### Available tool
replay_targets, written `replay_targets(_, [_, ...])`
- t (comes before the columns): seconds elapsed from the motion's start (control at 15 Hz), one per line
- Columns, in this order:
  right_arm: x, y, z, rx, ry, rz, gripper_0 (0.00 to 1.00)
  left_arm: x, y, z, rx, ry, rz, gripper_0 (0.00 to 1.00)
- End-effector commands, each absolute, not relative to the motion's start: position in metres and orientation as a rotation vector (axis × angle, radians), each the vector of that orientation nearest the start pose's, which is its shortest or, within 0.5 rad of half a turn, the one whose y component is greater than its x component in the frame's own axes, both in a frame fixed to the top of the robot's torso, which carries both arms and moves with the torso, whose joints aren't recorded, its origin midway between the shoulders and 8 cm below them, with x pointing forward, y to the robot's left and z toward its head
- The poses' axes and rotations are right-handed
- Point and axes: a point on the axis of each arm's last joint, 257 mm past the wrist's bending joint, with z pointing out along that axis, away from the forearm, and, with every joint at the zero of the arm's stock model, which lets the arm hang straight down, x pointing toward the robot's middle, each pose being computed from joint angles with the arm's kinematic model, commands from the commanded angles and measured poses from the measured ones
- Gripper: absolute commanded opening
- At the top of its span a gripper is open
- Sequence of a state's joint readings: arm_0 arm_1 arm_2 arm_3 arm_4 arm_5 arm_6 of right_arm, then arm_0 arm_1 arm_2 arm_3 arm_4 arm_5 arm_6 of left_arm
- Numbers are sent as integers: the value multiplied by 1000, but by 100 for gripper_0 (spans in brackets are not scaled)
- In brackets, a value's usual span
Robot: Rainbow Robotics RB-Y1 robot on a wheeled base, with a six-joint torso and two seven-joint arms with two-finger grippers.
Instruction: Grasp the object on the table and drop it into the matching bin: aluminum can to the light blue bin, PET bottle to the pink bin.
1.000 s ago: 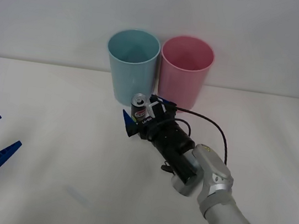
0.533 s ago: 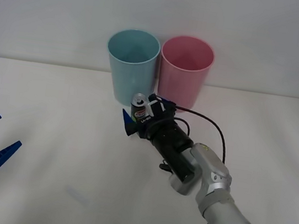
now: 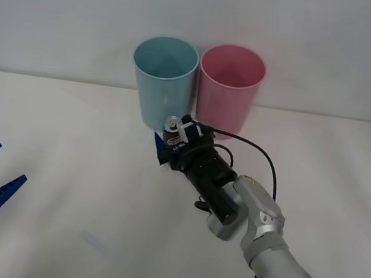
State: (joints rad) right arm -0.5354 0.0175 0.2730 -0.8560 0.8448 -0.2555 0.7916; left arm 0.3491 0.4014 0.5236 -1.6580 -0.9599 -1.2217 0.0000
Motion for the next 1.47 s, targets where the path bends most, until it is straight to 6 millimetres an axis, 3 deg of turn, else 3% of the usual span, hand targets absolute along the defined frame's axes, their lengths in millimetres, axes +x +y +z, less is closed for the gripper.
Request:
replay_targets(0.07, [592,43,-262,-644,1546,315,6,342,330,-169,465,1441,-567,100])
replay_targets(0.53, [589,48,-263,-652,1548,329,3,342,330,-169,465,1441,-567,100])
replay_targets(0.8, [581,64,-259,-662,1536,375,0,342,330,-169,465,1441,-567,100])
replay_targets(1.0, [568,85,-242,-636,1508,472,0,342,330,-169,465,1441,-567,100])
replay_targets(1.47, [533,50,-205,-566,1464,599,0,342,330,-169,465,1441,-567,100])
